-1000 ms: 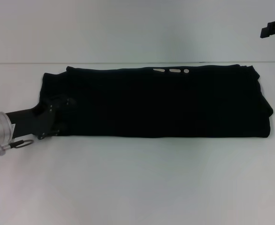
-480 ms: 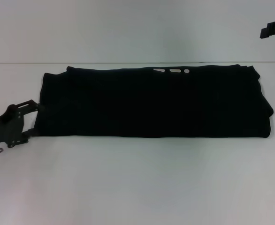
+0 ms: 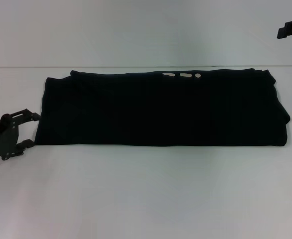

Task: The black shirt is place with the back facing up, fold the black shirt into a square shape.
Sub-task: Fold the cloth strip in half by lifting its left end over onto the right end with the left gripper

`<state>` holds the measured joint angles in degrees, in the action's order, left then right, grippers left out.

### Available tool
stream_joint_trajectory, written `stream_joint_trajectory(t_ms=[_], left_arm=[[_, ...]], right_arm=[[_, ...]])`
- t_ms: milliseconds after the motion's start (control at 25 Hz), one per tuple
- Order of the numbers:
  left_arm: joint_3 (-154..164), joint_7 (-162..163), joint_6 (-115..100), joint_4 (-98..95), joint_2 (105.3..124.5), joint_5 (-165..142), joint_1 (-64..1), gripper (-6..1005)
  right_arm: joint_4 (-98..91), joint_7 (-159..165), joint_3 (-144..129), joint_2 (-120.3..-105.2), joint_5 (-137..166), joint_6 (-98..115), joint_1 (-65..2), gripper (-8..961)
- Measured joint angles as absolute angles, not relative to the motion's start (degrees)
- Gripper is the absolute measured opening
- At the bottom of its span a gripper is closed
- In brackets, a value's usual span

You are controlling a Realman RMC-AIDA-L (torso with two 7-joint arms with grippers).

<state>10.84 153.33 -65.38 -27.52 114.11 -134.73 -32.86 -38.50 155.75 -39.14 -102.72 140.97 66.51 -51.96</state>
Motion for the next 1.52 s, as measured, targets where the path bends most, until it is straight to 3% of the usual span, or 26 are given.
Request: stream_joint_trajectory(t_ms=[720,1520], left_arm=[[11.6,153.7,-64.1,-25.7,114.48,-134.9,-33.7,766],[17.8,151.4,-61.9,-21.6,114.92,-134.9,-40.6,743]], right_arm=[[-38.5,155.6,-39.0,-102.83,141.0,66.3,-52.3,659],[-38.5,155.6,-38.8,-102.83,140.9,66.4,-52.1,660]])
